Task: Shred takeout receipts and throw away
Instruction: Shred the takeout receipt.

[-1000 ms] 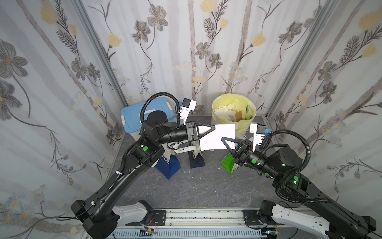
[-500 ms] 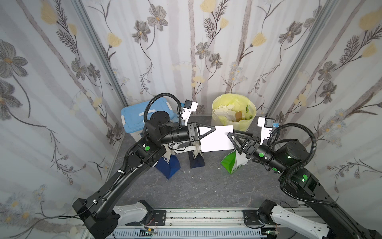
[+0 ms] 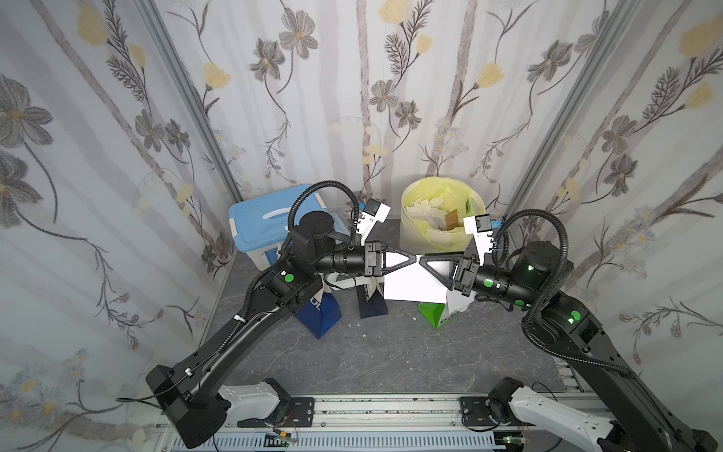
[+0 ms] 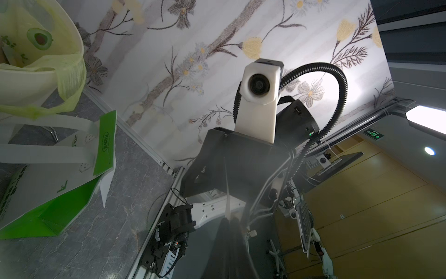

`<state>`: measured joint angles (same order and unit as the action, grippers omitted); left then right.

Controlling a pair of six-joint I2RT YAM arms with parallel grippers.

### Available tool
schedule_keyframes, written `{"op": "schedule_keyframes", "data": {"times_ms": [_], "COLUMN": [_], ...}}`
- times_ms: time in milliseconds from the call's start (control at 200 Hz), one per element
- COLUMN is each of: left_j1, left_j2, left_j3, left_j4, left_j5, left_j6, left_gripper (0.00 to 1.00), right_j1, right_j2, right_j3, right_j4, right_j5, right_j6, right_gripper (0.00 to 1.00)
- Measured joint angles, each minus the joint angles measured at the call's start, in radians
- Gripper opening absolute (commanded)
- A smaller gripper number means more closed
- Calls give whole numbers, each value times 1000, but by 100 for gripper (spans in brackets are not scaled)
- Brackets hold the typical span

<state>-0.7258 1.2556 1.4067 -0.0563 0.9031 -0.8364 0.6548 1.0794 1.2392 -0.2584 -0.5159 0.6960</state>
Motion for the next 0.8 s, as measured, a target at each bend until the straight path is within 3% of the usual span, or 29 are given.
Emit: {"op": "schedule_keyframes", "data": {"times_ms": [180,275,320,430,480,595,799], "left_j1": [-6,-6,-6,-6,-6,-7,-6], "left_j2": [0,0,1,1,1,1,28], "left_j3": [0,0,0,1,3,13,49], "left_j4": [-23,-31,-31,-40,-41,-41,-70], "left_j5": [8,10,13,7,6,-11,-33], "left_j6": [3,4,6,7,6,-2,-2], "left_gripper": [0,0,0,17,19,18,4], "right_j1": [-2,-2,-2,-2,-2,-2,-2], "right_j2": [13,14,14,13,12,12,12], "right_j3": [1,1,1,1,0,-4,-6], "right_j4": [-1,-1,0,0,-1,-4,-4], "right_j5": [-48,-62,-66,-69,-68,-68,-64], "right_j6": [11,18,25,17,17,3,-8], "right_gripper": [18,0,0,0,0,0,0]}}
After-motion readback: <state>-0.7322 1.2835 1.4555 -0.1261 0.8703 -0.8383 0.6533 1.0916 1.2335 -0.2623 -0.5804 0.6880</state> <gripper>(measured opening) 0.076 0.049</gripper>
